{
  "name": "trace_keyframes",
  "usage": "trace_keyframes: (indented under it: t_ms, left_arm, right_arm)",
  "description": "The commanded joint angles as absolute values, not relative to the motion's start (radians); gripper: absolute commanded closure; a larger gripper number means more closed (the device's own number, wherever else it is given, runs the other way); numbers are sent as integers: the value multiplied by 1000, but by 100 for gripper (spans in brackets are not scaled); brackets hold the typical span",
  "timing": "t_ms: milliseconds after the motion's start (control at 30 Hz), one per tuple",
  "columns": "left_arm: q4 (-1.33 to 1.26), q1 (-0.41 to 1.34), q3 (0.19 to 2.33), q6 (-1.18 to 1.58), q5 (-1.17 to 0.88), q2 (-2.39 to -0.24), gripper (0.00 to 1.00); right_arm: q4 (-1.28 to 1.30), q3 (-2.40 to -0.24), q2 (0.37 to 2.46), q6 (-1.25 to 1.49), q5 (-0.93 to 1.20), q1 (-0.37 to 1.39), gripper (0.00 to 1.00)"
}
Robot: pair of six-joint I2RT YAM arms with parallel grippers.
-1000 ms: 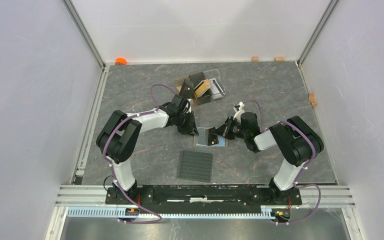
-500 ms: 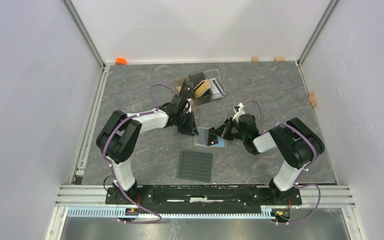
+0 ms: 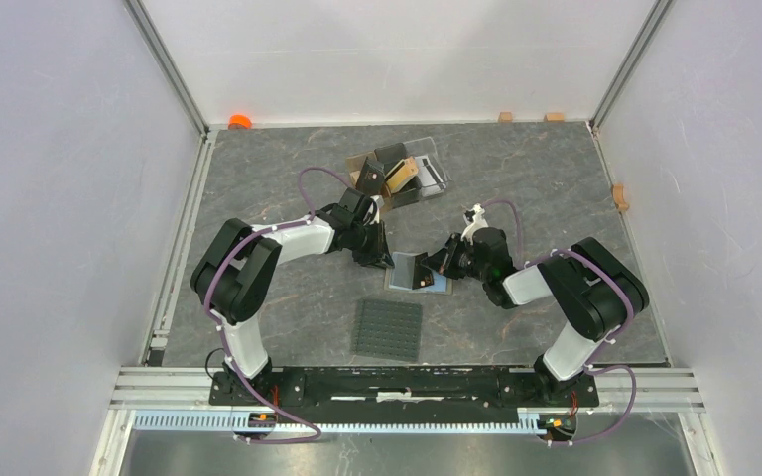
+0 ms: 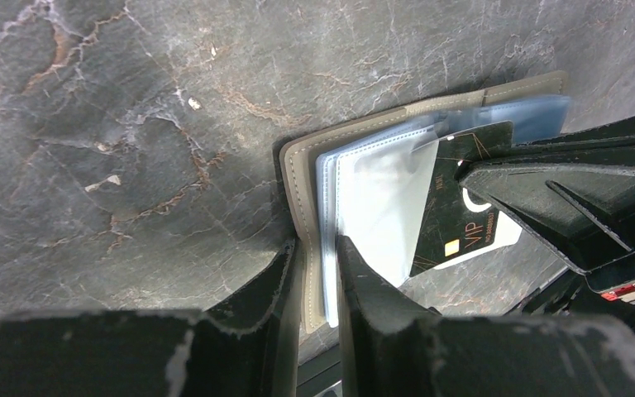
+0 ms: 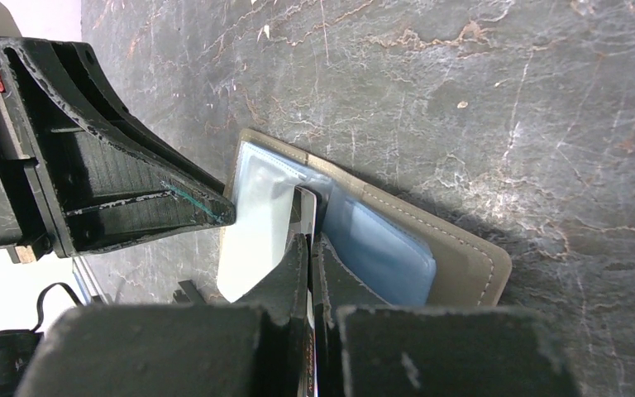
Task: Put the credit cards into the card holder
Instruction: Insert the credit card into the card holder.
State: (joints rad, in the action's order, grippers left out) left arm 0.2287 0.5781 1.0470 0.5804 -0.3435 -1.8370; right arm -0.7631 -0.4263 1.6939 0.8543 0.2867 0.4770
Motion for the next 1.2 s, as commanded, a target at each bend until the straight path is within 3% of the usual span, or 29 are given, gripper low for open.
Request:
trace_keyframes:
  t_ms: [0,400,1167]
  left_arm:
    - [245,597,1013,593,-358,-1844,74]
    - [216,603,990,618,-376,-1837,74]
    - [203,610,980,633,-379,-1830,75]
  right_arm:
    - [-735,-404,1712,773,201,477,100]
    - [-850,-364,1746,793,167,485,100]
    - [-748,-408,1711,693,64,516,100]
